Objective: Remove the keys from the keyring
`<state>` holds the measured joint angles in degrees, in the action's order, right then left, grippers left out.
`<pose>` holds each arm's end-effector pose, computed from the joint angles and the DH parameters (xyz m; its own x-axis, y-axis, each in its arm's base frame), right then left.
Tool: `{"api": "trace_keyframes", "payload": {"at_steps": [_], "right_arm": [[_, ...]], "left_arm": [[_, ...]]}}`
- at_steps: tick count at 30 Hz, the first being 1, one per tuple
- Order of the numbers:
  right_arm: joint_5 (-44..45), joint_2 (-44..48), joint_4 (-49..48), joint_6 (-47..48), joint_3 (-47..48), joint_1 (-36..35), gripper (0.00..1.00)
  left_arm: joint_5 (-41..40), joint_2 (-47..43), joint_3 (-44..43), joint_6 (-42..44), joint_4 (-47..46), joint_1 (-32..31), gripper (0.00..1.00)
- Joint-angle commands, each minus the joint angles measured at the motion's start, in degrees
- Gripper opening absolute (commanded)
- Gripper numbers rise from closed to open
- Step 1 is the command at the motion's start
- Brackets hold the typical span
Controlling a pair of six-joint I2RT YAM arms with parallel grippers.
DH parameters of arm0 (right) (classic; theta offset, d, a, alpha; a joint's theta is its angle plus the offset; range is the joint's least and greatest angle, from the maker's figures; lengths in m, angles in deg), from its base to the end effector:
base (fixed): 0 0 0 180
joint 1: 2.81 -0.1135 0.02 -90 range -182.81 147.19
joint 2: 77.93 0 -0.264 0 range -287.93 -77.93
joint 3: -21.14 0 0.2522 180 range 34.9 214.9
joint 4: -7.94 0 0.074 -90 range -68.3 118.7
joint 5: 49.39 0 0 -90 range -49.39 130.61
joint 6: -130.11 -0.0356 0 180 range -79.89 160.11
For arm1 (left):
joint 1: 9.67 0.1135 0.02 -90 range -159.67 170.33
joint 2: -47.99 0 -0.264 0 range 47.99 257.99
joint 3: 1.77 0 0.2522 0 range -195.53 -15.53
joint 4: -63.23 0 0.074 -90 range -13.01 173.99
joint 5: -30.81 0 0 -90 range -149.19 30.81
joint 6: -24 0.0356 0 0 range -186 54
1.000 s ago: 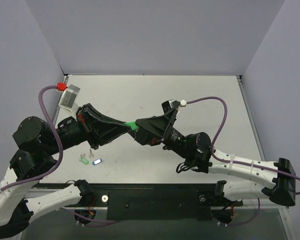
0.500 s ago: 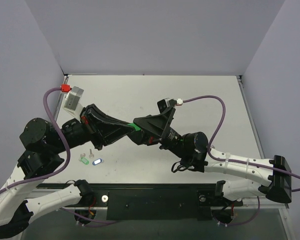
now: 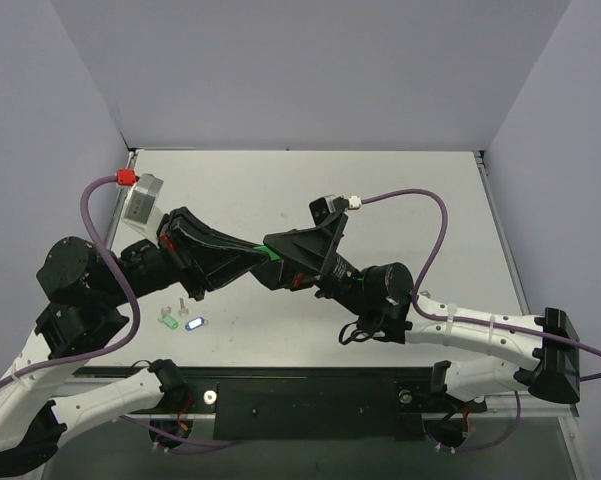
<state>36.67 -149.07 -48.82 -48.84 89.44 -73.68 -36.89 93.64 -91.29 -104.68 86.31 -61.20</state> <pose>0.0800 0.2380 0.4393 -0.9508 0.3027 -0.0663 -0.2823 -0.7581 0.5878 0.0624 -0.1002 0.5150 -0.4183 -0.4031 -0.8140 0.8758 0.0588 -0.4791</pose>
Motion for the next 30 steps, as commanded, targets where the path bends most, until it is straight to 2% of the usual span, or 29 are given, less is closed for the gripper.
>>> {"api": "trace_keyframes", "payload": {"at_steps": [1,21,30], "right_arm": [[-0.45,1.17,-8.76,-0.44,2.5,-0.58,0.69],[-0.63,3.19,-6.47,0.44,1.71,-0.94,0.68],[-0.71,4.16,-3.84,1.67,1.26,-1.11,0.61]], "left_arm": [[-0.77,-1.0,-0.96,2.99,-0.1,0.29,0.0],[-4.02,-1.7,-4.12,9.93,9.13,0.38,0.0],[-5.08,-2.84,-4.74,10.9,11.07,0.38,0.0]]}}
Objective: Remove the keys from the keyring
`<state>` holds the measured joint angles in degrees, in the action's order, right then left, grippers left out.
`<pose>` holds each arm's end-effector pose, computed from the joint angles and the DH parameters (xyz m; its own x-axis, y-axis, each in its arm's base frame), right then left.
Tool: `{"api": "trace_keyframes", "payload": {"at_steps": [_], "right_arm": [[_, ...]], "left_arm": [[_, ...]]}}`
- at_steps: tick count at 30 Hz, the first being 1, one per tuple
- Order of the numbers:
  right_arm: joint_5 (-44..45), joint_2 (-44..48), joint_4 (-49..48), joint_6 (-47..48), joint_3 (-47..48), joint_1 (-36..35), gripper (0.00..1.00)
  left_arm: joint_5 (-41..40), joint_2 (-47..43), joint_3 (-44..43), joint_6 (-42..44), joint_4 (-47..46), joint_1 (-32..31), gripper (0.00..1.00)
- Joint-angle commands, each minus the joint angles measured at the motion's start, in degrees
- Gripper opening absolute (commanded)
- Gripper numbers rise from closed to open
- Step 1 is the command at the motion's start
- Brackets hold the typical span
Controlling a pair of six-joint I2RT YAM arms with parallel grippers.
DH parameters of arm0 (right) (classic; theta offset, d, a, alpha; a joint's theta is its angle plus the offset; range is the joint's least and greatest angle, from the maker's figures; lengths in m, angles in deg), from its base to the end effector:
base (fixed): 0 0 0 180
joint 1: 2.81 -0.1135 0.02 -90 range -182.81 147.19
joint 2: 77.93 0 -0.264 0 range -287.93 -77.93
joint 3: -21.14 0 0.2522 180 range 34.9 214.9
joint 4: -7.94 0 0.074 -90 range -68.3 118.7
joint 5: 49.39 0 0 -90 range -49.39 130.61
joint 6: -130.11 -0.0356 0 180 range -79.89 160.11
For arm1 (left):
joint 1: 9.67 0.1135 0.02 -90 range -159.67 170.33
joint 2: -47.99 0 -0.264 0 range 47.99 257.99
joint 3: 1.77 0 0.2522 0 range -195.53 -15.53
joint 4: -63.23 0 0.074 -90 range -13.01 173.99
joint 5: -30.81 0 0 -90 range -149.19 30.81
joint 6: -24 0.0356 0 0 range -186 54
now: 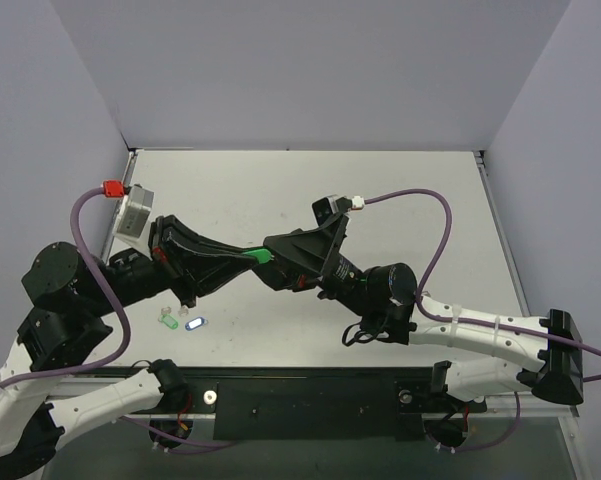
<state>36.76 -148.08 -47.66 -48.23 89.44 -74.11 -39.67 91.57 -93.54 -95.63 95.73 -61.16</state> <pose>0.0770 0.2349 0.4420 -0.9499 0.3043 -0.0713 -0.2862 -0.7554 0.5895 0.0532 -0.0860 0.5126 -0.3173 -0.3496 -0.8815 0.8984 0.1867 -0.3974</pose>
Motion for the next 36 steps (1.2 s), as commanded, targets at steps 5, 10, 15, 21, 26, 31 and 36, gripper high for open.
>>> {"api": "trace_keyframes", "payload": {"at_steps": [5,10,15,21,26,31,36], "right_arm": [[-0.8,3.27,-4.47,1.32,1.18,-0.85,0.56],[-0.8,3.18,-4.29,1.59,1.27,-1.03,0.52],[-0.89,3.09,-4.2,1.67,1.44,-1.29,0.5],[-0.71,3.0,-3.59,1.85,1.44,-1.47,0.44],[-0.63,2.65,-3.5,1.94,1.62,-1.73,0.37],[-0.8,2.12,-3.41,1.76,1.79,-1.9,0.31],[-0.71,1.86,-2.97,1.85,1.88,-1.99,0.25]], "left_arm": [[-2.92,-1.47,-3.72,3.08,3.58,0.33,0.0],[-3.62,-2.44,-3.9,4.31,5.34,0.33,0.0],[-3.97,-3.32,-3.81,5.1,6.31,0.33,0.0],[-4.76,-4.37,-3.9,6.07,7.01,0.33,0.0],[-5.91,-4.81,-3.55,6.51,7.62,0.33,0.0],[-6.96,-5.34,-3.46,6.6,7.89,0.24,0.0],[-7.58,-5.52,-3.37,6.51,7.8,0.24,0.0]]}}
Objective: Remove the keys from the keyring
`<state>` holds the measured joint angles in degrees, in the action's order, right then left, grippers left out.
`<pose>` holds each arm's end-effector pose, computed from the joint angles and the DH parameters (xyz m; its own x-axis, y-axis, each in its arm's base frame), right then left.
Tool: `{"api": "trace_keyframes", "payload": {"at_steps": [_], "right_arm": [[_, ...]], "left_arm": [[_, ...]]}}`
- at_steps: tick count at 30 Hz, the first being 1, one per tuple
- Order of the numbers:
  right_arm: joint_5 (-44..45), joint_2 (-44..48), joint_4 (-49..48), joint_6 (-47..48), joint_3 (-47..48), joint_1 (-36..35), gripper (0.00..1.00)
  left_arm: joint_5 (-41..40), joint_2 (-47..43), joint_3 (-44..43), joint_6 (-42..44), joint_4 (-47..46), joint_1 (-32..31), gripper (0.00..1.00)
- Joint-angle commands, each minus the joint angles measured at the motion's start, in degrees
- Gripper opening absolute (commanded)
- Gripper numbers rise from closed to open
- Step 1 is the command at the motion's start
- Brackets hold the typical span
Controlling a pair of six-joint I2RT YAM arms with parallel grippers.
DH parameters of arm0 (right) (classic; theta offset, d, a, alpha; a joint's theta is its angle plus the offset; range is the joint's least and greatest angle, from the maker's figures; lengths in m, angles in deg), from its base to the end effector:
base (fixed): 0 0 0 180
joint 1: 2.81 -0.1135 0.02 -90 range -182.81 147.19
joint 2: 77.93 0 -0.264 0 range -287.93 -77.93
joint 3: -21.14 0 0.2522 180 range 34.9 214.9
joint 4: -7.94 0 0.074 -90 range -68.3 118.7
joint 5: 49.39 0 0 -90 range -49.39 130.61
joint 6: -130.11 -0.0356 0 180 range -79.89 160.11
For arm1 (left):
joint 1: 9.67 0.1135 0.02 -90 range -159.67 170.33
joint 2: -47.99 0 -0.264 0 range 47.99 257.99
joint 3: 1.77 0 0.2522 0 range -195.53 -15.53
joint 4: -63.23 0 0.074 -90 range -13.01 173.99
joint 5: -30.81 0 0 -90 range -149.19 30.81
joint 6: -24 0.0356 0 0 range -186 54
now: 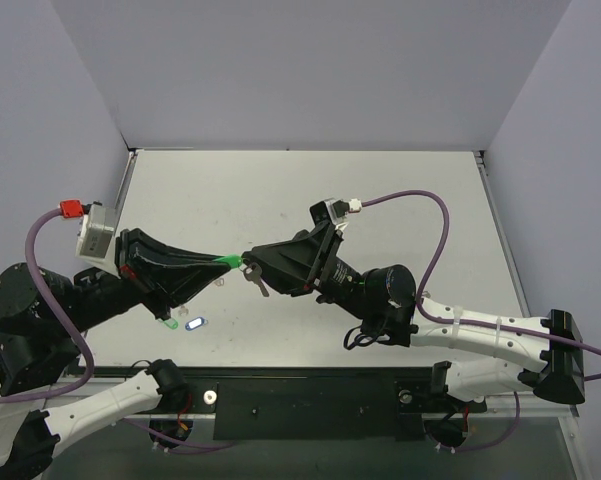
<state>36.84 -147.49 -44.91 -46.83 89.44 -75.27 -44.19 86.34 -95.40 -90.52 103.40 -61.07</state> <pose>0.0725 0.2372 0.4412 -0.9498 0.3013 -0.0846 -0.2873 -0.7321 0.6176 0.0310 -0.0536 0.5129 -0.2300 -0.3544 -0.9064 0.8961 0.2861 -0.3393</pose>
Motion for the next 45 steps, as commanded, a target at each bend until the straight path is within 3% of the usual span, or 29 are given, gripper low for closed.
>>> {"api": "trace_keyframes", "payload": {"at_steps": [1,28,45], "right_arm": [[-0.8,1.36,-5.55,0.36,1.79,-0.75,0.25],[-1.33,0.3,0.34,2.12,3.02,-1.71,0.25],[-1.15,-0.05,1.92,2.74,3.55,-1.54,0.08]], "left_arm": [[-3.05,-0.29,-1.51,1.4,0.13,0.16,0.0],[-7.01,-1.26,-0.54,0.61,-1.45,0.16,0.0],[-5.16,-3.45,2.97,-0.71,-3.48,0.07,0.0]]}}
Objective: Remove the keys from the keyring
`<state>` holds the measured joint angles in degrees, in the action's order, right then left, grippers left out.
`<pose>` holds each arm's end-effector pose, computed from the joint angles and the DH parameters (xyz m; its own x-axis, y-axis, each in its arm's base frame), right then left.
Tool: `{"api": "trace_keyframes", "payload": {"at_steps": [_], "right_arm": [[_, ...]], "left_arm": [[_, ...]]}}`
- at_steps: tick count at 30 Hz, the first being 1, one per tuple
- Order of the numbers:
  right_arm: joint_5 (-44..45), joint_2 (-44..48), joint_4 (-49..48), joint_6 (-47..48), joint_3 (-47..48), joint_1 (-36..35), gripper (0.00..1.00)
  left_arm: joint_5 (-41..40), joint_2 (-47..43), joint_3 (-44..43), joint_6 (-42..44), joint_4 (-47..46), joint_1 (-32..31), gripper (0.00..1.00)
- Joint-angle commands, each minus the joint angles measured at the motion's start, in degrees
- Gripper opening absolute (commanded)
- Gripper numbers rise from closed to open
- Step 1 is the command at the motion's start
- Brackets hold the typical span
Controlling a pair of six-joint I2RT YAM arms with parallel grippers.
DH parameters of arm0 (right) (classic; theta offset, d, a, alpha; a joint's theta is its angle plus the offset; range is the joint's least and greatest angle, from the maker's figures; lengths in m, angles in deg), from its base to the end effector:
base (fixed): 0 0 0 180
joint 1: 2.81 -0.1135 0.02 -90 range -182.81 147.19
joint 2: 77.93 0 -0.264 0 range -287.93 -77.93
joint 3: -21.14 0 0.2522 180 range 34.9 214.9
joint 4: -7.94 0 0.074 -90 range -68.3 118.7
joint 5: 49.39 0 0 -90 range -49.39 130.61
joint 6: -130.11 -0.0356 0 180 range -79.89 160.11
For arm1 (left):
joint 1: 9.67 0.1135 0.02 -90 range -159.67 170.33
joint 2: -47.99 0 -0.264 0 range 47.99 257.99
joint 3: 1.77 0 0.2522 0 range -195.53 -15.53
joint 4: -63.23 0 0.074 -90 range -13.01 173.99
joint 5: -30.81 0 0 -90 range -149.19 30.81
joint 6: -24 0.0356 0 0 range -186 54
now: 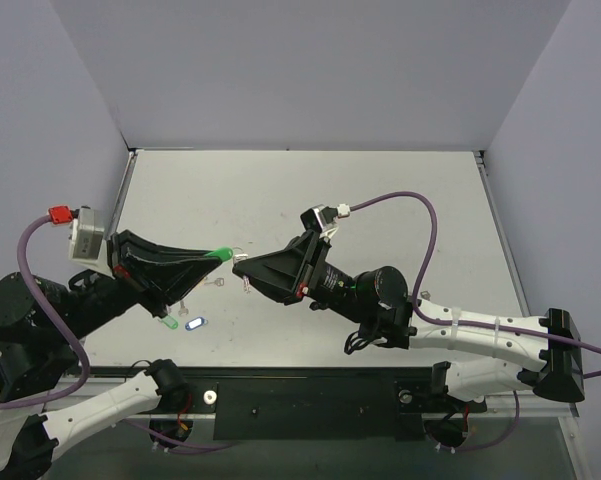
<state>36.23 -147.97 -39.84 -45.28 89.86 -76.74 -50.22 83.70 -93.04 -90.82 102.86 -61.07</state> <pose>0.0686 0.2481 0.4352 -0.9534 0.2807 -0.1105 -0.2782 -0.6762 0.6822 0.0289 -0.0451 0.5055 -0.2079 -0.4042 -0.8907 0.8574 0.3629 -0.3648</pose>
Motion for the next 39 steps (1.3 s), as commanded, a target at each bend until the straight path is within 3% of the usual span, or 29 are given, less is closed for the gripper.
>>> {"api": "trace_keyframes", "payload": {"at_steps": [1,3,11,13,14,15,16,18,20,24,28,34,39], "right_arm": [[-0.54,0.34,-2.98,1.27,3.05,-0.07,0.04],[-0.71,0.26,-2.8,1.27,2.87,-0.07,0.0],[-1.15,1.83,-0.7,1.71,0.15,-0.16,0.0],[-2.2,3.15,2.99,3.02,-0.2,-0.07,0.0],[-3.34,3.76,7.79,3.81,0.23,0.01,0.0],[-4.14,5.25,10.53,6.43,0.58,0.02,0.0],[-5.45,5.96,18.22,9.94,1.98,0.02,0.0],[-6.94,8.25,31.22,16.0,5.22,-0.25,0.0],[-8.35,9.74,43.71,21.97,8.74,-0.51,0.0],[-12.83,10.89,60.61,31.66,15.16,-1.13,0.0],[-15.74,10.63,70.12,37.12,18.59,-2.88,0.0],[-17.5,8.08,75.42,42.39,22.47,-6.13,0.0],[-15.4,8.69,75.69,43.9,22.65,-6.66,0.0]], "left_arm": [[0.78,-0.9,0.7,-0.32,-2.93,0.16,0.0],[0.87,-1.25,0.96,-0.41,-2.93,0.16,0.0],[0.08,-3.18,1.14,-0.67,-1.62,0.16,0.0],[-0.44,-3.79,0.79,-0.84,-0.56,0.16,0.21],[-0.53,-3.97,0.53,-0.85,-0.12,0.16,0.4],[-0.8,-4.24,-0.17,-0.93,1.1,0.16,0.48],[-0.8,-4.33,-0.35,-1.19,1.98,0.07,0.61],[-1.41,-4.85,-1.58,-1.9,4.44,0.16,0.74],[-1.68,-5.38,-2.55,-2.69,7.0,0.07,0.78],[0.6,-7.48,-1.85,-6.02,8.59,0.16,0.78],[5.78,-8.72,1.22,-9.36,6.75,0.07,0.75],[16.23,-9.25,10.43,-17.36,-6.49,0.16,0.72],[17.84,-11.61,16.16,-22.46,-13.3,0.16,0.69]]}}
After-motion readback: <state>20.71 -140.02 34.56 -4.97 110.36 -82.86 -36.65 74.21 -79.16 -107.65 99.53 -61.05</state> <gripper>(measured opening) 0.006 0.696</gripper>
